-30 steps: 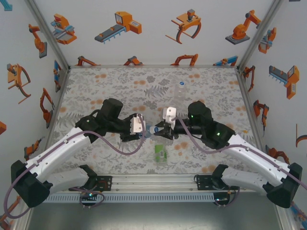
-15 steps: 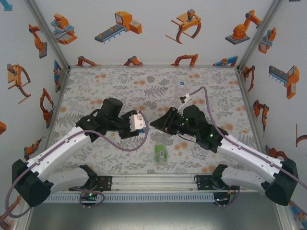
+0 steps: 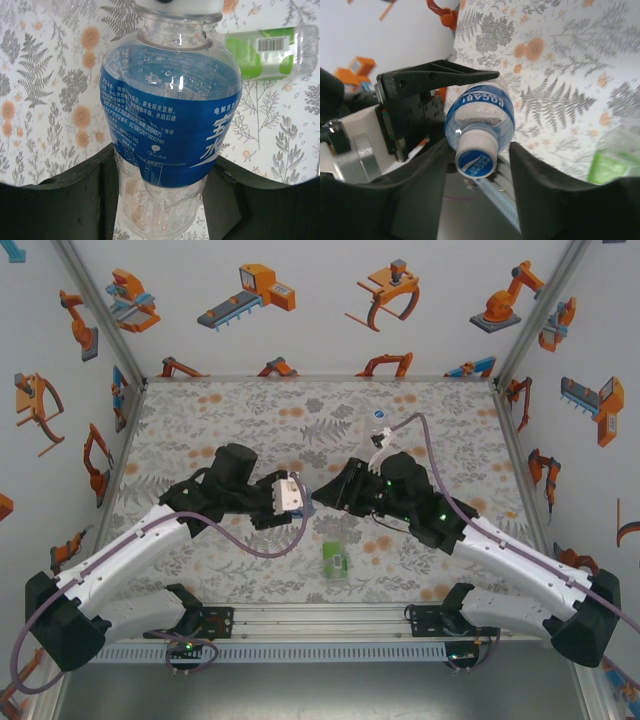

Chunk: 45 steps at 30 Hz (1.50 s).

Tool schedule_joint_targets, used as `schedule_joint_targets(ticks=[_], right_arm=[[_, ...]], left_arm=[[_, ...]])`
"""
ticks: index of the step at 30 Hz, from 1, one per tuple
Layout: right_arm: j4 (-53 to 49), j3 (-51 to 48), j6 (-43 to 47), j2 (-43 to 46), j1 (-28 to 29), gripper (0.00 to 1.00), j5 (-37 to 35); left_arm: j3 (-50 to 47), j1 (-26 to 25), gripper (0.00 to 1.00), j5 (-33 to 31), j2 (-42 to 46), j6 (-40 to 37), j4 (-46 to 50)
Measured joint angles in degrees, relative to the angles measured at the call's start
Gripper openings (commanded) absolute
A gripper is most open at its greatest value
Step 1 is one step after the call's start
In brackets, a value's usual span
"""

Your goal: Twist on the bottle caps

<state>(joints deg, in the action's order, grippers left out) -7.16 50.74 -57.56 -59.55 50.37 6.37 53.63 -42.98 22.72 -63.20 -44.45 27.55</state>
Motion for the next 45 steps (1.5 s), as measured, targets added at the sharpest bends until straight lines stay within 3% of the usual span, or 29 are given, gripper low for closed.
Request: schedule_joint_targets(ticks=[5, 10, 17, 22, 31, 45], right_arm=[[0.13, 2.19, 17.79, 0.94, -0.42, 0.52, 2.67], [0.35, 3.76, 41.59, 2.43, -0.42, 0.55, 11.1], [-7.45, 9.01, 75.52, 2.56, -0.42, 0.54, 23.76], [-13.05, 10.25, 91.76, 2.25, -0.42, 0.53, 26.75], [-16.02, 10.25, 100.63, 1.27, -0.42, 0.42, 28.87], [-15.78, 9.49, 101.59, -0.07, -0.35, 0.41, 30.47]], left_arm=[[0.02, -0.11, 0.0, 2.05, 0.0, -0.02, 0.07], [0.02, -0.11, 0.0, 3.85, 0.0, -0.04, 0.31], [0.02, -0.11, 0.0, 6.29, 0.0, -0.24, 0.46], [0.02, -0.11, 0.0, 7.67, 0.0, -0.5, 0.83], [0.04, -0.11, 0.0, 8.85, 0.0, -0.83, 1.27], [0.04, -0.11, 0.0, 8.85, -0.04, -0.9, 1.62]])
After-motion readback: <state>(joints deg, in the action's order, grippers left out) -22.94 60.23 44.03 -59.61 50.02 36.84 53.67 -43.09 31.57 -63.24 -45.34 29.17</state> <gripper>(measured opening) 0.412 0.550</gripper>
